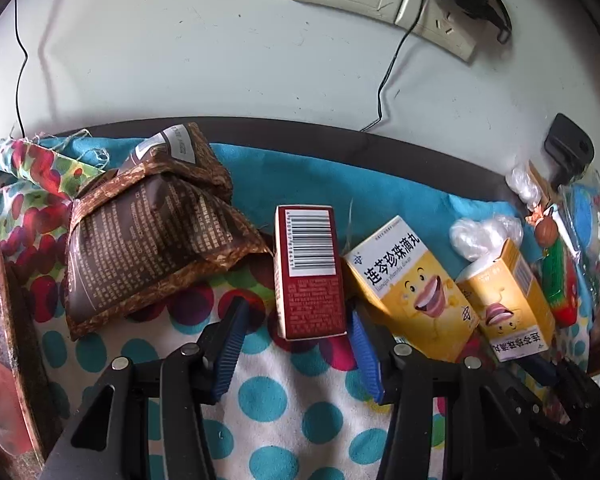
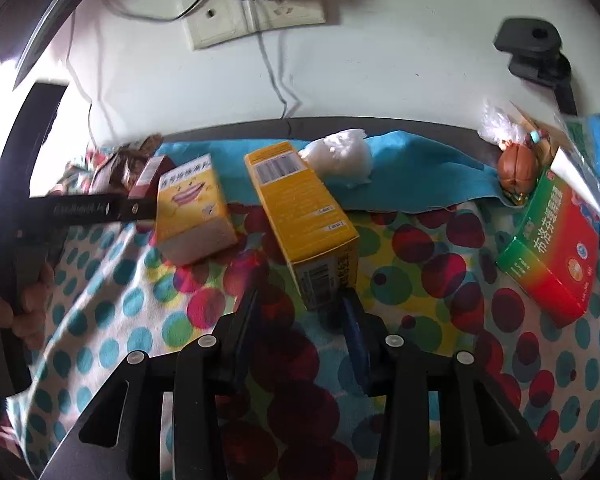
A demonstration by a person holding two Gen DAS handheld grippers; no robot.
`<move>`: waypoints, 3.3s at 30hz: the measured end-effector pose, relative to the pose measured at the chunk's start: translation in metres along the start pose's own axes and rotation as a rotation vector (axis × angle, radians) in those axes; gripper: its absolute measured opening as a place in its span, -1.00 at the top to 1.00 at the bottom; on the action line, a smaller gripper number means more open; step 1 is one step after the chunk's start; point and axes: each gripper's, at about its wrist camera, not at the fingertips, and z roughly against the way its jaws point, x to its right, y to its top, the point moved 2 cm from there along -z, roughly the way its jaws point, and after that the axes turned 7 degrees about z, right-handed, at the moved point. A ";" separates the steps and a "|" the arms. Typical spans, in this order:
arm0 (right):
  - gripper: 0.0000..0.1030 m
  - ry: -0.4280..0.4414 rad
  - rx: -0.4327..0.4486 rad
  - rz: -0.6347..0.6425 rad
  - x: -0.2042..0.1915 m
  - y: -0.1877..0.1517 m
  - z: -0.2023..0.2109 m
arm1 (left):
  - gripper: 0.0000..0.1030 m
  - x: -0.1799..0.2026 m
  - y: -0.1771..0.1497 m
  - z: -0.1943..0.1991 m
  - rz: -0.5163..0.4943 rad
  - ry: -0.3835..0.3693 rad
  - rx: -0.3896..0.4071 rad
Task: Organize objects
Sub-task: 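Grasp the red barcode medicine box with the left gripper, then grasp the tall yellow barcode box with the right gripper while the left holds the red box, then carry the red box into the red tray and open the left gripper while the right holds the yellow box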
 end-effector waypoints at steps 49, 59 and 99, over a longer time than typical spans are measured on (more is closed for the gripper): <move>0.37 -0.083 0.006 0.024 -0.027 0.005 -0.005 | 0.37 -0.015 -0.094 0.051 -0.086 0.155 0.149; 0.37 -0.124 -0.036 0.087 -0.038 0.002 -0.012 | 0.38 -0.019 -0.097 0.052 -0.068 0.131 0.175; 0.42 -0.138 0.074 0.026 -0.031 0.004 0.011 | 0.40 -0.024 -0.097 0.055 -0.044 0.126 0.181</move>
